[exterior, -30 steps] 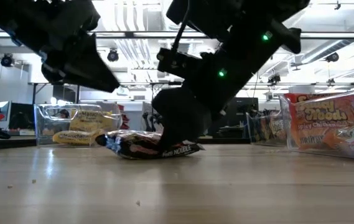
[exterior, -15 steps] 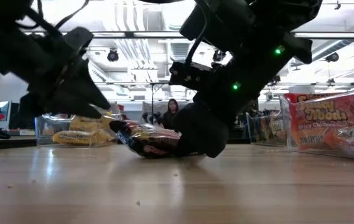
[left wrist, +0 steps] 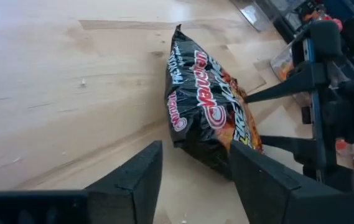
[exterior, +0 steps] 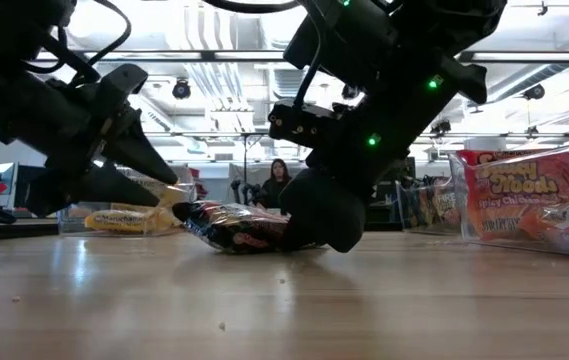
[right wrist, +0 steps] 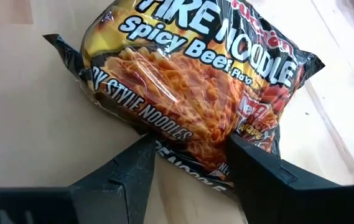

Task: Sort Maruchan noodles
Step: Put the black noodle pack into the top right transparent bin

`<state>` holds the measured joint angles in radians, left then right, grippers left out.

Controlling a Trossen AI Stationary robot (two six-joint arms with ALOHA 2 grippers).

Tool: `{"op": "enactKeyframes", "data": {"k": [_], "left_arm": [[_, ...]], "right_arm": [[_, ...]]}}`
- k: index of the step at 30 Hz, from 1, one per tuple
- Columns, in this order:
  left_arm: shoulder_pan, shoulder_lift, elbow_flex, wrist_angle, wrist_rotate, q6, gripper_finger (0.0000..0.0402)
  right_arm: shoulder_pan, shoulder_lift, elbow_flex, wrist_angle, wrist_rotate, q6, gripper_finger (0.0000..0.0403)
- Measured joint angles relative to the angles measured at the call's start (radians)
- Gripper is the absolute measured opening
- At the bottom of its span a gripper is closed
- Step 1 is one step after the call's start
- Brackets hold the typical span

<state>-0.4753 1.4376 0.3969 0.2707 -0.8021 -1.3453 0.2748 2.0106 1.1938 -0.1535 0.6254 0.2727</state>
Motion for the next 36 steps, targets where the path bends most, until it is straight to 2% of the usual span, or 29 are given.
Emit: {"op": "enactKeyframes", "data": {"k": [7,11,17,24,28,32,36], "left_arm": [[0.05,0.015,0.002,0.0,0.003,0.005,0.0223],[0.097,0.047,0.002,0.046,0.089,-0.014,0.0247],[0.136,0.123,0.002,0.201,0.108,0.004,0.0253],[0.144,0.21,0.002,0.237,0.128,-0.019,0.0253],[0.147,0.283,0.001,0.416,0.123,-0.001,0.0253],[0.153,0.352,0.001,0.622,0.169,0.05,0.0253],[0.161,0.387,0.001,0.695,0.177,0.058,0.0253]], "right_arm": [[-0.009,0.001,0.0,0.012,-0.003,-0.062,0.0187],[-0.014,0.001,0.0,0.015,-0.014,-0.121,0.0187],[-0.024,0.001,0.0,0.017,-0.066,-0.237,0.0187],[-0.03,0.001,-0.004,0.02,-0.12,-0.346,0.0187],[-0.036,0.001,-0.006,0.02,-0.149,-0.363,0.0187],[-0.037,0.001,-0.007,0.02,-0.154,-0.37,0.0184],[-0.037,0.001,-0.007,0.021,-0.157,-0.376,0.0167]]}}
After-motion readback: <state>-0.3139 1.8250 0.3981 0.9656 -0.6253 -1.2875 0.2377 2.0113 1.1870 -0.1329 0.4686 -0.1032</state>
